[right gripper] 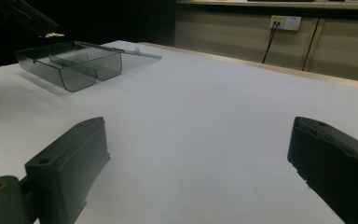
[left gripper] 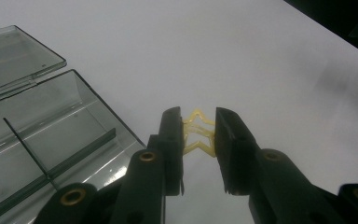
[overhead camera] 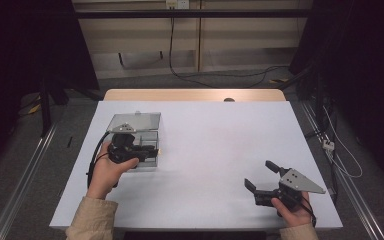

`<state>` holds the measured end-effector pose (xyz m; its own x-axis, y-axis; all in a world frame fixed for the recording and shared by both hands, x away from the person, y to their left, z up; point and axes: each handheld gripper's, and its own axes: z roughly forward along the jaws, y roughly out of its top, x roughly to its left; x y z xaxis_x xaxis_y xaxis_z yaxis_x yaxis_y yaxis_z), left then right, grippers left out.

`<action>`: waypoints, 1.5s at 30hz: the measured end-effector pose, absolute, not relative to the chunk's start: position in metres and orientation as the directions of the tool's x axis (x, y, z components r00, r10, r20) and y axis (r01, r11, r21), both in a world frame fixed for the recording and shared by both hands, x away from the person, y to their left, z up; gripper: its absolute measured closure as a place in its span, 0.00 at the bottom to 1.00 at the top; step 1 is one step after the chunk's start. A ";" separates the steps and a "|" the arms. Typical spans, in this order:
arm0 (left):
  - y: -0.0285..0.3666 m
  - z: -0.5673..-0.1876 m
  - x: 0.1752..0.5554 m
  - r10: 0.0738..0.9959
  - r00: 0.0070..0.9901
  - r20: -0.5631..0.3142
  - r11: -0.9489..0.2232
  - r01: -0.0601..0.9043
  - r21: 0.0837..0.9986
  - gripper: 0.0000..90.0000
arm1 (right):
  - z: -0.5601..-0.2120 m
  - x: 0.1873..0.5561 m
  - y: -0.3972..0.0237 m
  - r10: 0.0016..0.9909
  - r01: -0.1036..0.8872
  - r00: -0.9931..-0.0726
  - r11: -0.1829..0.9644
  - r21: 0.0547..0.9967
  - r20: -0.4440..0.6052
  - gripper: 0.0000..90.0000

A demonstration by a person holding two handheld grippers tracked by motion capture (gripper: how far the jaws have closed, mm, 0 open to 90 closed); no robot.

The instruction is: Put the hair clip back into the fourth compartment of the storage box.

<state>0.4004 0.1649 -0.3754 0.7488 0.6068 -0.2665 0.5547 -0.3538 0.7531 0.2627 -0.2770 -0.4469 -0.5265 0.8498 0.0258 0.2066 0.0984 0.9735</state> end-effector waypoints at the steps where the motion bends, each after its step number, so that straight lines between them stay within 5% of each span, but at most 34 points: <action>1: 0.165 -0.376 0.401 0.610 0.747 -0.265 -0.351 0.554 0.755 0.81 | -0.447 0.263 -0.277 0.851 0.207 -0.525 0.099 0.973 0.025 0.05; 45: 0.203 -0.374 0.410 0.685 0.688 -0.240 -0.301 0.566 0.767 0.81 | -0.446 0.262 -0.277 0.850 0.205 -0.526 0.098 0.974 0.025 0.05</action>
